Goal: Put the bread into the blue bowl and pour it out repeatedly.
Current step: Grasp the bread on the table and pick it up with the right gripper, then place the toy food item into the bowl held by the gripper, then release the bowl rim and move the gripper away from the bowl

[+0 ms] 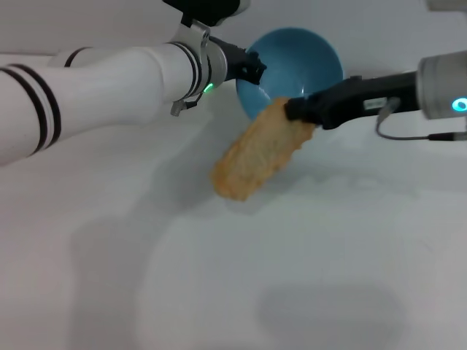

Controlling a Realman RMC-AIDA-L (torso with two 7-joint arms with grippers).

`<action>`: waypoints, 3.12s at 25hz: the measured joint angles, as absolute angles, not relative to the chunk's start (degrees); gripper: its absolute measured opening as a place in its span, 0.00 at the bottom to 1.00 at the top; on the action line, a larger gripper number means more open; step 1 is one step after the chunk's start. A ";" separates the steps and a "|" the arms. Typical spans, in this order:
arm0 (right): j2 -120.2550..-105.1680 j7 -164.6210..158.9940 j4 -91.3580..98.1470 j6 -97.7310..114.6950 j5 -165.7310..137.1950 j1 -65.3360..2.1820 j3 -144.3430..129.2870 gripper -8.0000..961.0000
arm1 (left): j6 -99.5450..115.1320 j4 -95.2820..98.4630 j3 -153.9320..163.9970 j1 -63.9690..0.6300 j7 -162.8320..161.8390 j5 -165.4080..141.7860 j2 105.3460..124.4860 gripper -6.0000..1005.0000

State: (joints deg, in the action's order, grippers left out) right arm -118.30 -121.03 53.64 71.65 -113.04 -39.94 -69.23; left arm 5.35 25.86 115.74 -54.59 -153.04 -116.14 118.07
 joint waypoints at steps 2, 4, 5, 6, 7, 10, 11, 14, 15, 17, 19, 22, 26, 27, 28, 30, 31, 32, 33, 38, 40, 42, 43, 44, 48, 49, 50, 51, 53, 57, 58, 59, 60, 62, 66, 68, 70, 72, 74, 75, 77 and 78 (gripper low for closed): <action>-118.30 -121.09 55.51 74.19 -114.99 -39.49 -66.15 0.06 | 6.89 24.92 115.16 -55.57 -152.87 -116.16 118.07 0.01; -118.30 -121.09 56.06 74.85 -115.87 -39.33 -64.93 0.06 | 8.00 23.79 114.60 -56.49 -152.73 -116.18 118.06 0.01; -118.31 -121.10 56.56 75.53 -116.86 -39.19 -63.49 0.06 | 8.42 23.49 114.52 -56.73 -152.63 -116.19 118.04 0.01; -118.25 -121.09 56.88 76.07 -117.38 -39.11 -61.87 0.06 | 8.80 23.21 114.49 -56.93 -152.54 -116.19 118.04 0.01; -118.17 -121.09 57.14 76.66 -117.75 -39.05 -60.55 0.06 | 9.57 23.07 114.20 -57.03 -152.46 -116.20 118.04 0.01; -117.90 -121.10 59.32 79.44 -118.49 -38.21 -55.57 0.06 | 12.53 22.91 112.07 -57.31 -152.42 -116.25 117.97 0.01; -117.92 -121.16 60.84 80.18 -119.21 -37.74 -54.74 0.06 | 12.53 22.91 112.07 -57.31 -152.42 -116.25 117.97 0.01; -118.16 -121.54 64.79 81.15 -120.86 -36.20 -52.14 0.06 | 15.49 22.33 110.08 -57.85 -152.40 -116.38 117.67 0.01; -118.19 -121.59 65.30 81.41 -120.88 -35.93 -51.18 0.06 | 16.12 22.33 109.76 -57.95 -152.40 -116.44 117.65 0.01; -118.21 -121.61 65.41 82.10 -120.84 -35.61 -49.82 0.05 | 17.79 22.45 109.28 -58.05 -152.44 -117.12 117.66 0.01; -118.22 -121.61 65.34 82.38 -121.23 -35.22 -49.47 0.05 | 19.04 22.69 109.21 -58.11 -152.76 -118.19 117.77 0.01; -118.22 -121.61 64.85 81.99 -121.47 -34.56 -48.36 0.05 | 21.08 23.95 108.89 -58.16 -153.00 -118.64 117.90 0.01; -118.46 -121.16 61.89 78.99 -121.52 -34.45 -49.24 0.05 | 22.89 27.57 108.57 -57.03 -153.01 -118.72 118.06 0.01; -118.59 -121.11 61.22 77.35 -121.54 -34.34 -50.14 0.05 | 23.32 28.93 108.54 -56.37 -153.01 -118.76 118.09 0.01; -118.59 -121.11 61.22 77.35 -121.54 -34.34 -50.14 0.05 | 23.79 30.05 108.51 -55.87 -153.04 -118.77 118.09 0.01; -118.70 -121.07 59.69 74.84 -121.56 -34.29 -51.76 0.05 | 24.47 31.51 108.48 -55.14 -153.06 -118.77 118.15 0.01; -118.69 -121.06 58.75 74.10 -121.56 -34.44 -52.45 0.05 | 24.69 31.93 108.50 -54.94 -153.06 -118.77 118.21 0.01; -118.59 -121.04 57.76 73.30 -121.56 -34.75 -53.07 0.05 | 24.95 32.35 108.56 -54.73 -153.07 -118.77 118.30 0.01; -118.57 -121.03 57.43 72.77 -121.64 -34.87 -53.50 0.05 | 25.04 32.50 108.60 -54.65 -153.07 -118.77 118.38 0.00; -118.56 -121.00 55.90 68.94 -121.87 -35.32 -56.07 0.05 | 25.37 32.74 108.55 -54.31 -153.09 -118.48 118.46 0.01; -118.56 -120.99 55.04 68.16 -121.89 -35.69 -56.70 0.05 | 25.39 32.84 108.50 -54.16 -153.10 -118.46 118.47 0.01; -118.53 -120.95 54.68 67.69 -121.88 -35.79 -56.91 0.05 | 25.32 32.85 108.45 -53.99 -153.11 -118.44 118.47 0.01; -118.54 -120.80 54.75 67.36 -121.65 -35.71 -56.91 0.05 | 25.29 32.85 108.44 -53.96 -153.11 -118.44 118.47 0.01; -118.61 -120.28 54.89 67.10 -121.13 -35.49 -56.87 0.06 | 25.17 32.86 108.44 -53.88 -153.11 -118.42 118.47 0.01; -118.71 -115.78 54.89 66.30 -115.08 -34.02 -56.25 0.10 | 24.78 32.87 108.44 -53.66 -153.11 -118.50 118.48 0.01; -118.70 -114.33 54.75 66.03 -112.58 -33.40 -56.16 0.14 | 24.76 32.86 108.44 -53.63 -153.11 -118.49 118.47 0.01; -118.66 -112.94 54.60 65.68 -110.03 -32.67 -56.03 0.18 | 24.75 32.79 108.44 -53.58 -153.11 -118.46 118.47 0.01; -118.62 -111.74 54.59 65.40 -107.79 -31.90 -55.95 0.22 | 24.75 32.69 108.45 -53.55 -153.11 -118.43 118.46 0.01; -118.59 -110.73 55.04 64.95 -104.47 -30.40 -55.38 0.29 | 24.80 32.55 108.47 -53.41 -153.11 -118.48 118.41 0.01; -118.72 -110.54 55.71 63.57 -101.20 -27.79 -50.29 0.38 | 26.55 32.49 108.76 -53.26 -152.98 -118.57 118.38 0.01; -118.67 -110.51 55.32 63.42 -100.85 -27.33 -48.79 0.40 | 29.42 32.44 108.86 -53.37 -152.89 -118.64 118.33 0.00; -118.64 -110.42 54.99 63.40 -100.70 -26.91 -47.80 0.43 | 30.15 32.47 108.80 -53.41 -152.92 -118.66 118.30 0.01; -118.66 -109.95 54.69 63.36 -100.50 -26.35 -46.87 0.45 | 31.16 32.59 108.65 -53.45 -152.99 -118.68 118.25 0.01; -118.86 -106.95 53.05 63.29 -98.81 -25.39 -46.01 0.45 | 32.49 32.73 108.45 -53.56 -153.05 -118.53 118.22 0.01; -118.76 -104.48 49.93 63.27 -95.89 -25.26 -46.01 0.45 | 33.98 32.96 108.60 -53.72 -153.06 -118.06 118.39 0.01; -118.66 -103.81 48.85 63.27 -95.23 -25.42 -46.00 0.45 | 34.75 32.97 108.79 -53.74 -153.08 -118.03 118.53 0.01; -118.73 -103.59 48.44 63.22 -95.12 -25.67 -46.29 0.45 | 35.69 32.99 108.88 -53.58 -153.16 -117.31 118.74 0.01; -118.79 -103.56 48.43 63.19 -95.09 -25.75 -46.46 0.45 | 35.91 33.09 109.13 -53.37 -153.18 -116.86 118.78 0.01; -118.85 -103.52 48.21 63.18 -95.03 -26.04 -46.63 0.45 | 36.06 33.20 109.74 -52.94 -153.21 -116.38 118.81 0.01; -118.85 -103.48 47.96 63.17 -95.03 -26.25 -46.62 0.45 | 36.05 33.20 109.93 -52.73 -153.21 -116.25 118.81 0.01; -118.84 -103.23 47.09 63.17 -94.99 -26.85 -46.25 0.45 | 35.28 33.18 110.03 -52.12 -153.21 -115.67 118.89 0.01; -118.84 -103.23 47.09 63.17 -94.99 -26.85 -46.25 0.45 | 35.28 33.18 110.03 -52.12 -153.21 -115.67 118.89 0.01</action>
